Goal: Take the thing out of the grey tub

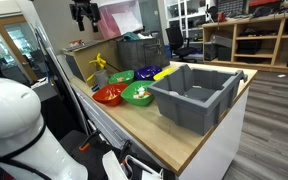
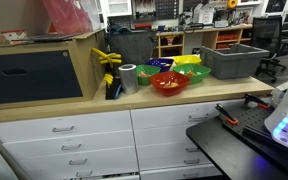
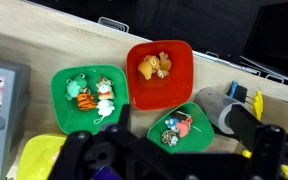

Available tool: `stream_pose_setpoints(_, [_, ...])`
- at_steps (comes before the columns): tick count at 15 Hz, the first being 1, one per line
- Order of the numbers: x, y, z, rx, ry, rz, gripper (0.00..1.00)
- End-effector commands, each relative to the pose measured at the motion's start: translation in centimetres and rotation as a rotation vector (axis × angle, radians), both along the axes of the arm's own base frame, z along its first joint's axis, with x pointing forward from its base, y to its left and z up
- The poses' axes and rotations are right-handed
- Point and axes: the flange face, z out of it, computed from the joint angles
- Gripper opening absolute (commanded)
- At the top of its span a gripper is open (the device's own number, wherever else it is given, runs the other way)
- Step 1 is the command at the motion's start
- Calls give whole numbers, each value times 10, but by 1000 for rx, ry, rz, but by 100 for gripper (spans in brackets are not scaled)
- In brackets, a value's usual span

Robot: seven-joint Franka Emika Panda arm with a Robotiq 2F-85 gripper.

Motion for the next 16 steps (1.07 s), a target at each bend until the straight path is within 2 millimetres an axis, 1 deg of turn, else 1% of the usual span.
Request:
stream_pose_setpoints(1, [0, 0, 0, 0, 1, 0, 100])
stream_pose_setpoints(6, [0, 0, 0, 0, 1, 0, 100])
stream_pose_setpoints(7, [14, 29, -27, 0, 3, 15, 100])
stream_pose_setpoints(8, [20, 36, -33, -7, -14, 17, 100])
stream_pose_setpoints(9, [29, 46, -41, -18, -34, 19, 100])
stream_pose_setpoints(10, [42, 50, -54, -24, -58, 11, 100])
stream_pose_setpoints(13, [97, 66, -94, -52, -132, -59, 100])
stream_pose_setpoints(15, [133, 62, -124, -75, -170, -102, 100])
stream_pose_setpoints(16, [152, 59, -132, -94, -190, -118, 100])
